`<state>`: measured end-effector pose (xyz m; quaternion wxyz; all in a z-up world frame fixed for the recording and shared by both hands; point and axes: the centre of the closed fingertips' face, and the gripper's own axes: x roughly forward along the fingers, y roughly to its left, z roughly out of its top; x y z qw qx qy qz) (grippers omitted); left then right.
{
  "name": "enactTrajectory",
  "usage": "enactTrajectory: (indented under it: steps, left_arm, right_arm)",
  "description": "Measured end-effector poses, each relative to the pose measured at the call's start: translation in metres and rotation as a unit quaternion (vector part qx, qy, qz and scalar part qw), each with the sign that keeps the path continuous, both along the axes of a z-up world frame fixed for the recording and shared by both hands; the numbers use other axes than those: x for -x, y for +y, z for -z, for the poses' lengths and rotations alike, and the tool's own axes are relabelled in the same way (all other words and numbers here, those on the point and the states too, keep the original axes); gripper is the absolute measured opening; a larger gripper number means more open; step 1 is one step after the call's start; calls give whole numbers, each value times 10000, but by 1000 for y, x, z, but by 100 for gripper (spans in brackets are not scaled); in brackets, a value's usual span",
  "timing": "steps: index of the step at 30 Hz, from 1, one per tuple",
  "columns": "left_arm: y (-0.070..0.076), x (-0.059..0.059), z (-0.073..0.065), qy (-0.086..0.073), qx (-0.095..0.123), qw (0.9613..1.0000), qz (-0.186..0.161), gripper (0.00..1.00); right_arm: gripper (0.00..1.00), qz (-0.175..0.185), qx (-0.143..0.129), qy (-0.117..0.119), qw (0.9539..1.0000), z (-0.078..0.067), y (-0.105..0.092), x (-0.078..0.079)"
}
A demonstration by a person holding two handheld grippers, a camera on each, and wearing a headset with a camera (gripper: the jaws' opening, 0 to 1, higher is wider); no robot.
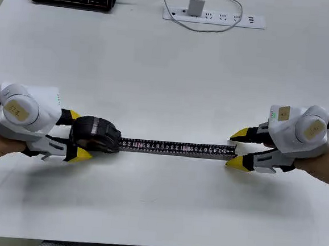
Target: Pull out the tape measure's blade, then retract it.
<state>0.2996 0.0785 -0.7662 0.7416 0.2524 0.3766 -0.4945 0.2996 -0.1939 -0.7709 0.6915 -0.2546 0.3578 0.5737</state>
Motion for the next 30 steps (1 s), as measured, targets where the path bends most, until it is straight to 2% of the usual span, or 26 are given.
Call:
enactTrajectory:
  steps: [7,9,11,14,19,23,30]
  left_arm:
    - [2,2,-5,9,76,9999,-114,45]
    - [4,4,-6,41,126,9997,-226,47]
    - [8,6,-7,59,204,9992,-336,50]
    - [12,10,-11,7,283,9985,-479,51]
    - [15,14,-17,-18,449,9960,-766,53]
    - [15,16,-23,-135,572,9935,-975,55]
    - [16,21,-30,-218,744,9886,-1293,60]
  right_arm:
    - [33,130,-68,-43,9999,-3,1,0]
    - [36,358,-214,-64,9991,-7,4,-1]
    - [40,469,-239,-83,9986,-8,3,1]
    - [47,717,-360,-84,9967,-9,2,1]
    - [52,871,-431,-100,9952,-12,0,6]
    - [54,1029,-484,-110,9935,-15,-4,10]
    - [59,1238,-582,-137,9905,-20,-8,18]
